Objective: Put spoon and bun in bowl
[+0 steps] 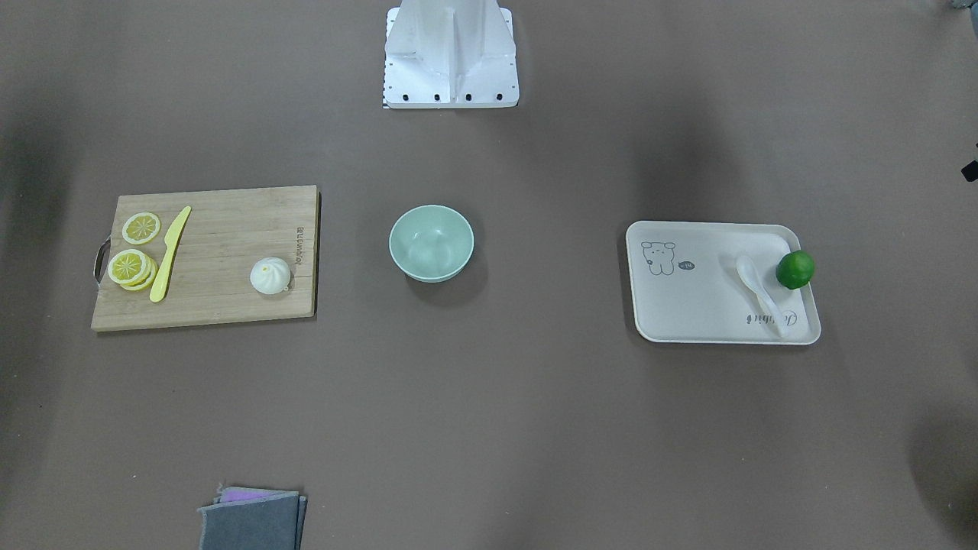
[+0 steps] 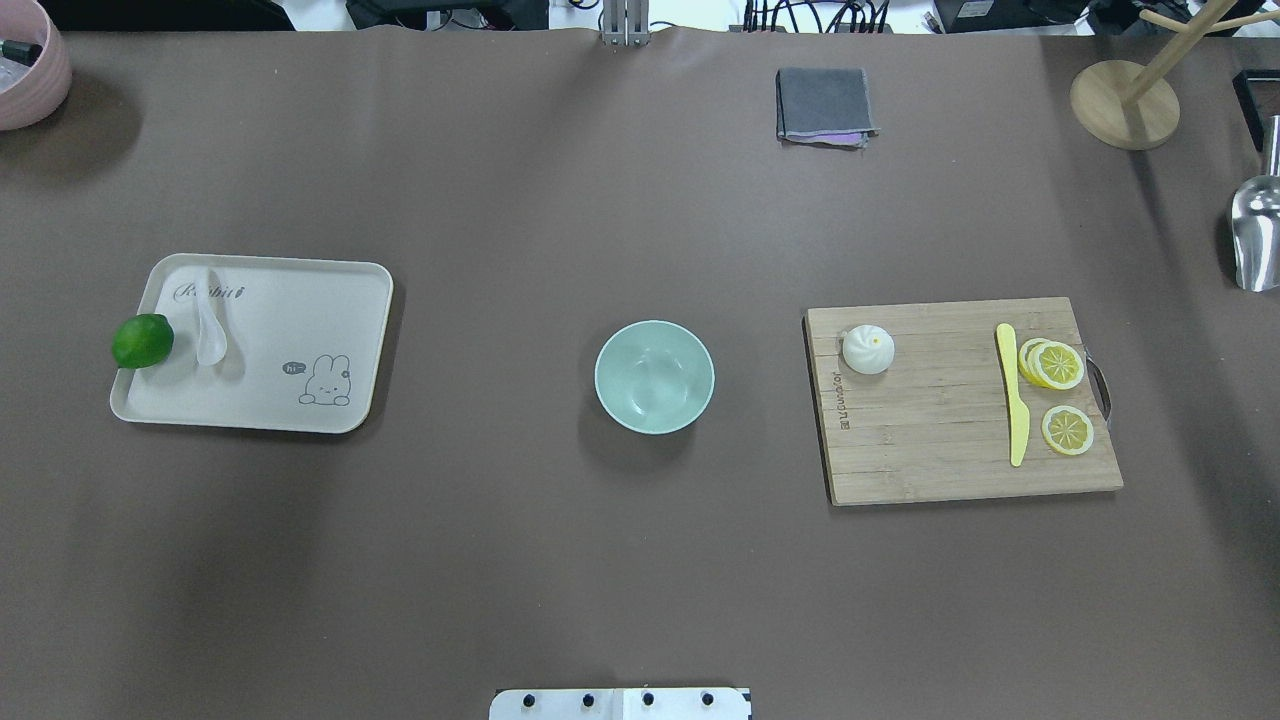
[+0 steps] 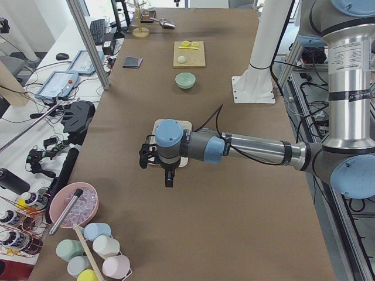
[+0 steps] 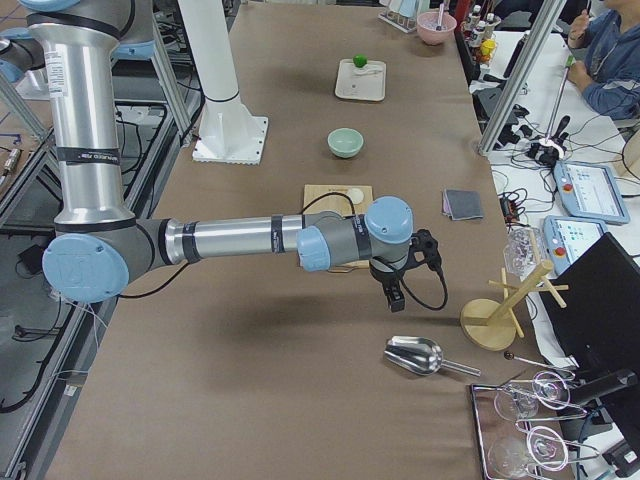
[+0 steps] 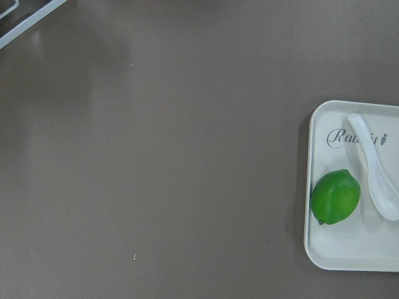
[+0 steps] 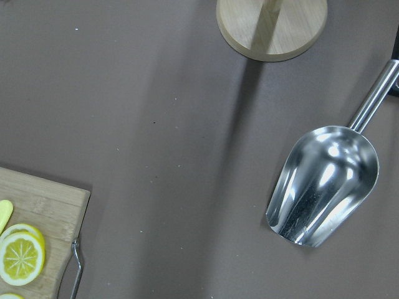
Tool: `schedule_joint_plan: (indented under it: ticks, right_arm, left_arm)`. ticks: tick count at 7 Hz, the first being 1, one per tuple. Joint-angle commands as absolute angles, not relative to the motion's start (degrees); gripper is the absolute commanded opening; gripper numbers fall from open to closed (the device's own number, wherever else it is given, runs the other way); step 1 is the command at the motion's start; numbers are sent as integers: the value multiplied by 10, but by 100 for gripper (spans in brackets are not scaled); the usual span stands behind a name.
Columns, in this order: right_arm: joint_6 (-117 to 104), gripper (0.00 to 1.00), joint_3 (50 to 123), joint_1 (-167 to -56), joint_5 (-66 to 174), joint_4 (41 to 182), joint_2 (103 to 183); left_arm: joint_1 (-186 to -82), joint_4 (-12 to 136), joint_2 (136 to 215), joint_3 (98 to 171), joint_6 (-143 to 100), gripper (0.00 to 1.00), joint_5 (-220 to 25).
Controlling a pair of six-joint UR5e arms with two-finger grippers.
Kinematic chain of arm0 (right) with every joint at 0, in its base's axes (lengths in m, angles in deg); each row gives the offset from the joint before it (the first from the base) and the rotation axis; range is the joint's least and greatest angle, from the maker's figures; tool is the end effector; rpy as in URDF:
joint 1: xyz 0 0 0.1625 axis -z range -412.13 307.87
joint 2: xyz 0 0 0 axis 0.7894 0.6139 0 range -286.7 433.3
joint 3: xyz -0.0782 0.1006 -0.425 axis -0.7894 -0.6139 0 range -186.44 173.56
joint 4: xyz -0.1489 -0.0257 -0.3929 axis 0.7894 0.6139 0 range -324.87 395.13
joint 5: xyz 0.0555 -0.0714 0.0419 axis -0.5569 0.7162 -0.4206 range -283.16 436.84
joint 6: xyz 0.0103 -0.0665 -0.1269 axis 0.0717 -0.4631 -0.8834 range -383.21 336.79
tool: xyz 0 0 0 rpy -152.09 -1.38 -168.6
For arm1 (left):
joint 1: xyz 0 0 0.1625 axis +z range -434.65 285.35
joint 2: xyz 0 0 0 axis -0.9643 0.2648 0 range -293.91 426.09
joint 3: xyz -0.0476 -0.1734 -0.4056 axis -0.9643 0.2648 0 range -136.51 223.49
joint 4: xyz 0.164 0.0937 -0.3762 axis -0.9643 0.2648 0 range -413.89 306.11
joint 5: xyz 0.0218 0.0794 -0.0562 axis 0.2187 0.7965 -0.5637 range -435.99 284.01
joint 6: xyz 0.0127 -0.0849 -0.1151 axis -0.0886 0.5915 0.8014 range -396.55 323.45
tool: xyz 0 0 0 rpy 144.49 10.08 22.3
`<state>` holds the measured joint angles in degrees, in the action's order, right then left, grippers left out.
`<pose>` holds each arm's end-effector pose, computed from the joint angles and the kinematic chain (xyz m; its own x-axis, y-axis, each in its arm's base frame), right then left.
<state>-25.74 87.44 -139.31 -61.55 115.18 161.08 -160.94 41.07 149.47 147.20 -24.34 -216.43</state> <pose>-0.0005 -0.5371 0.6275 0.6504 -0.2812 0.7056 0.0760 0.9484 0.3080 0.0072 -0.4622 0.6225 0.6244 -0.0091 -0.7811 0.0704 0.9965 0.0447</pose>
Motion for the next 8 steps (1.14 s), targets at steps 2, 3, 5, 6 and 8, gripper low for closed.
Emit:
schedule_joint_plan:
  ticks: [2, 3, 5, 6, 8]
  right_arm:
    - [-259, 100, 874, -1393, -612, 1151, 1614]
    - [-259, 100, 875, -1393, -614, 1150, 1616]
    - [-259, 100, 875, -1393, -615, 1148, 1616]
    - [-259, 100, 876, -1393, -615, 1148, 1616]
    - [-259, 100, 875, -1392, -615, 1148, 1616]
  left_arm:
    - [-1610, 410, 1496, 1473, -243, 98, -2164]
    - [-1609, 414, 1498, 1473, -243, 98, -2165]
    - [-1610, 417, 1499, 1475, -243, 98, -2178]
    - [-1610, 415, 1499, 1471, -243, 98, -2188]
    - [-1609, 410, 1499, 1465, -243, 98, -2182]
